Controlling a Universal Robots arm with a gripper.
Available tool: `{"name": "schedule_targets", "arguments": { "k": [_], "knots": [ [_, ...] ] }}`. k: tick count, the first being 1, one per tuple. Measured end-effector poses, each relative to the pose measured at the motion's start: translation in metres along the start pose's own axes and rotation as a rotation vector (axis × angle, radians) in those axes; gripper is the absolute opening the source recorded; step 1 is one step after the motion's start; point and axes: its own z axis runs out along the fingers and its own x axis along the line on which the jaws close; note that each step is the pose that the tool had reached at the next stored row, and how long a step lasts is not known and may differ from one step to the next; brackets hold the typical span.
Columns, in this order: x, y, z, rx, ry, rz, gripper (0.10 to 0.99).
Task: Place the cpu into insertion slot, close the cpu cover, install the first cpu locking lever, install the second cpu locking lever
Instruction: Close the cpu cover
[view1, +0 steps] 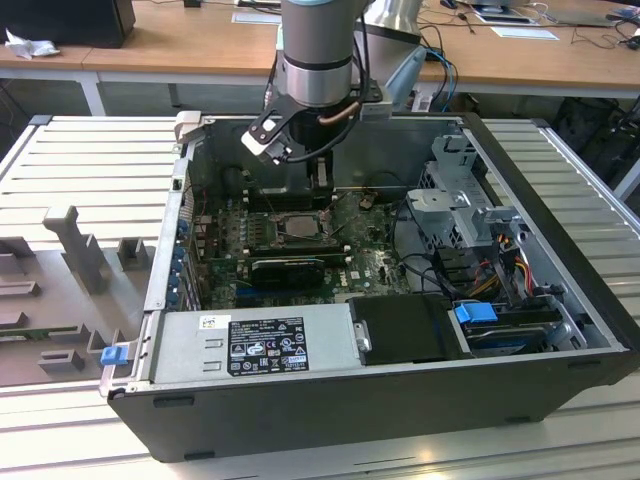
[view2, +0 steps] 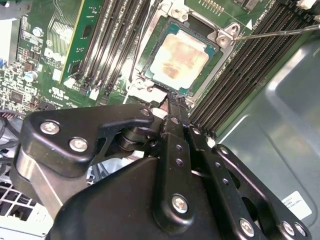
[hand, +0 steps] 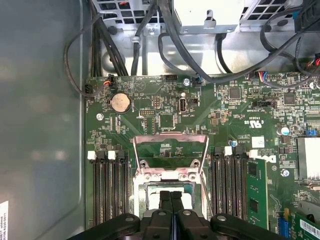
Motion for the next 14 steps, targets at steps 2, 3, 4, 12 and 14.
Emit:
{"name": "schedule_targets", "arguments": {
  "k": [2, 3, 4, 12, 14],
  "knots": [
    [0.0002, 0.0003, -0.0029, 0.0, 0.0001, 0.0, 0.106],
    [0.0002, 0.0004, -0.0048, 0.0, 0.0002, 0.0, 0.106],
    [0.0003, 0.0007, -0.0082, 0.0, 0.0002, 0.0, 0.106],
    [0.0006, 0.0076, -0.0114, 0.0, 0.0001, 0.0, 0.106],
    [0.0007, 0.0079, -0.0149, 0.0, 0.0001, 0.0, 0.106]
  ]
}}
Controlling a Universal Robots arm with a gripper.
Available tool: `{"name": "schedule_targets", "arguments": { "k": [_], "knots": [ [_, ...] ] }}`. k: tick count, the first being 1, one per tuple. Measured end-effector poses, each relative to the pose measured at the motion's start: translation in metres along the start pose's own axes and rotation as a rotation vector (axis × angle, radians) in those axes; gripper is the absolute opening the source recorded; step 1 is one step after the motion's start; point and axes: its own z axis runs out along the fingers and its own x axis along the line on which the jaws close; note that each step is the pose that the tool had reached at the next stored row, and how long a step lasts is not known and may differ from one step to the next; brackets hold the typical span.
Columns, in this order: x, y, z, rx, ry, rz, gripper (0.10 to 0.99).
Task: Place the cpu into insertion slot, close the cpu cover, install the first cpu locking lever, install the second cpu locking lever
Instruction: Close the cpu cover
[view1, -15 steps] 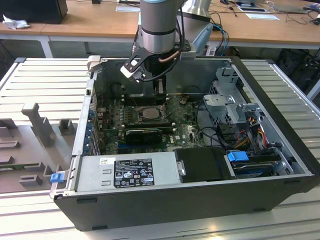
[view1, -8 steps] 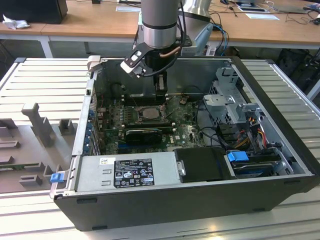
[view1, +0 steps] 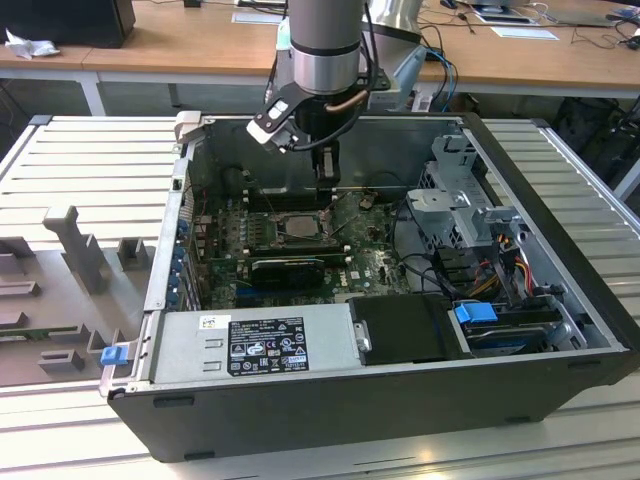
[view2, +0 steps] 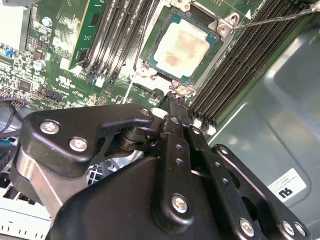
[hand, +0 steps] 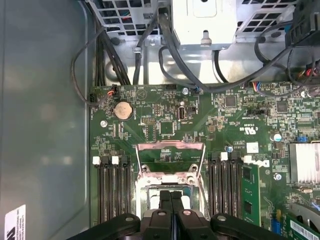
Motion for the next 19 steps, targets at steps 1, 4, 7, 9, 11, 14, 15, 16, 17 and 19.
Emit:
{"name": "schedule_targets", "arguments": {
  "k": [1, 4, 7, 9, 11, 14, 15, 16, 17, 19],
  "knots": [
    [0.0001, 0.0001, -0.0014, 0.0, 0.0001, 0.0, 0.106],
    [0.0002, 0.0024, -0.0025, 0.0, 0.0006, 0.0, 0.106],
    [0.0003, 0.0088, -0.0021, 0.0, 0.0004, 0.0, 0.106],
    [0.0004, 0.0129, -0.0017, 0.0, 0.0004, 0.0, 0.106],
    [0.0005, 0.0174, -0.0014, 0.001, 0.0003, 0.0, 0.106],
    [0.0007, 0.0258, -0.0008, 0.002, 0.0001, 0.0, 0.106],
    [0.0008, 0.0288, -0.0006, 0.003, 0.0, 0.0, 0.106],
    [0.0009, 0.031, -0.0004, 0.003, 0.0001, 0.0, 0.106],
    [0.001, 0.0356, 0.0, 0.003, 0.0002, 0.0, 0.106],
    [0.0011, 0.041, 0.0006, 0.003, 0.0003, 0.0, 0.106]
  ]
}}
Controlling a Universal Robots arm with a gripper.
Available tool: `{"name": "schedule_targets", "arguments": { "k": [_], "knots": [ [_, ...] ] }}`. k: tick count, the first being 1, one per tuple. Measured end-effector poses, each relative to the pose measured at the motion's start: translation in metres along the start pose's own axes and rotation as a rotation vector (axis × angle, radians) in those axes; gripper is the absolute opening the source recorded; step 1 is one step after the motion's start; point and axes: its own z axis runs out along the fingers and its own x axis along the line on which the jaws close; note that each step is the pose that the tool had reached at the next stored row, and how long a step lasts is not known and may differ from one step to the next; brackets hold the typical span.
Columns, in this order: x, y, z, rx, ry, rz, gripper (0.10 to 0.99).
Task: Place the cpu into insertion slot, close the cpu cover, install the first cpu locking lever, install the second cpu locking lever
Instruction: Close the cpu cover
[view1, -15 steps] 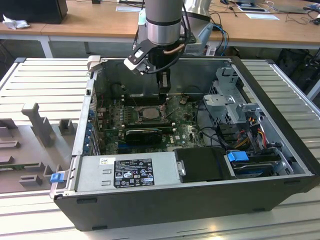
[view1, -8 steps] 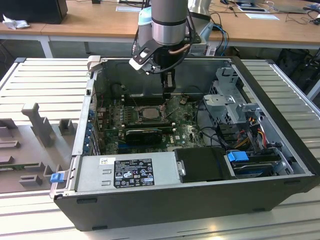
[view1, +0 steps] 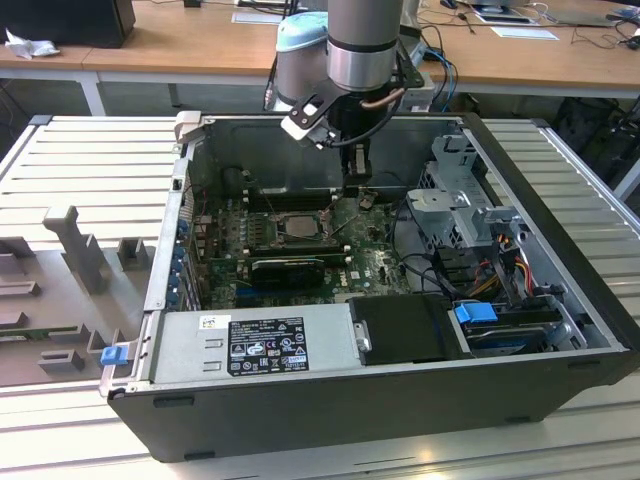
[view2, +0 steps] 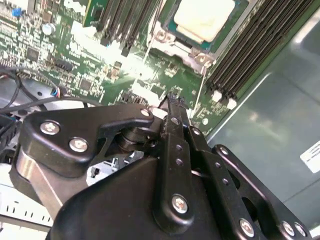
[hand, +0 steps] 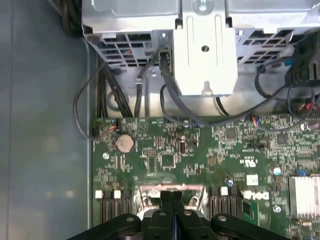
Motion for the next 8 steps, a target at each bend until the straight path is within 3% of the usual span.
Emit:
{"name": "schedule_targets", "arguments": {
  "k": [8],
  "knots": [
    [0.0003, 0.0173, 0.0055, 0.0, 0.0, 0.0, 0.106]
  ]
}}
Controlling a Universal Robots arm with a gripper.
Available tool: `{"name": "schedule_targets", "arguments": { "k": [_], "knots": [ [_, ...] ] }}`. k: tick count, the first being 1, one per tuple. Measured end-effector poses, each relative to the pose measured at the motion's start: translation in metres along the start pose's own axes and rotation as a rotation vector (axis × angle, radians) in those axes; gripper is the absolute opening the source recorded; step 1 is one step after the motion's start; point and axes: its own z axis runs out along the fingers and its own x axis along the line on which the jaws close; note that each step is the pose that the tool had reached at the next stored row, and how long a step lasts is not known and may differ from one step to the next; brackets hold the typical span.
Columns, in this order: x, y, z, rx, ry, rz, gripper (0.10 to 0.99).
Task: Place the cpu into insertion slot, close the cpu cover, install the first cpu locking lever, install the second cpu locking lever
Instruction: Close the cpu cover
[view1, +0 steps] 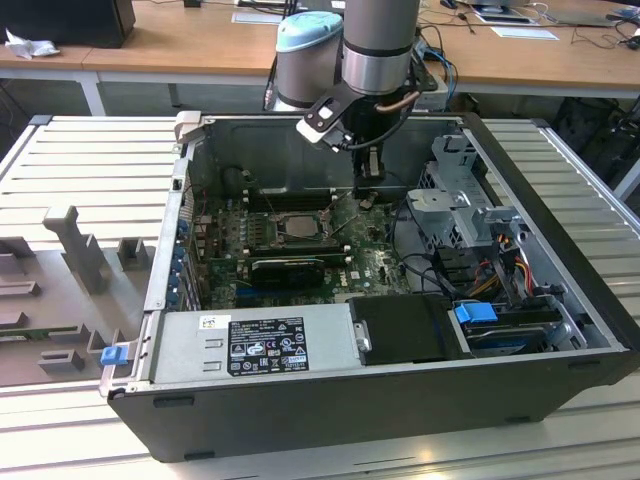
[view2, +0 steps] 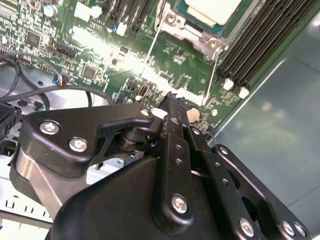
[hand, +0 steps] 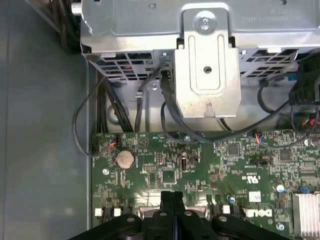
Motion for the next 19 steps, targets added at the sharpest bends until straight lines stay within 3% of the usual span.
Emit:
{"name": "schedule_targets", "arguments": {
  "k": [7, 11, 19],
  "knots": [
    [0.0001, 0.0094, 0.0056, 0.001, -0.0001, 0.0, 0.106],
    [-0.0002, 0.0089, 0.0151, 0.006, 0.0001, -0.001, 0.106],
    [-0.0003, 0.0044, 0.0151, 0.007, 0.0012, -0.001, 0.106]
  ]
}}
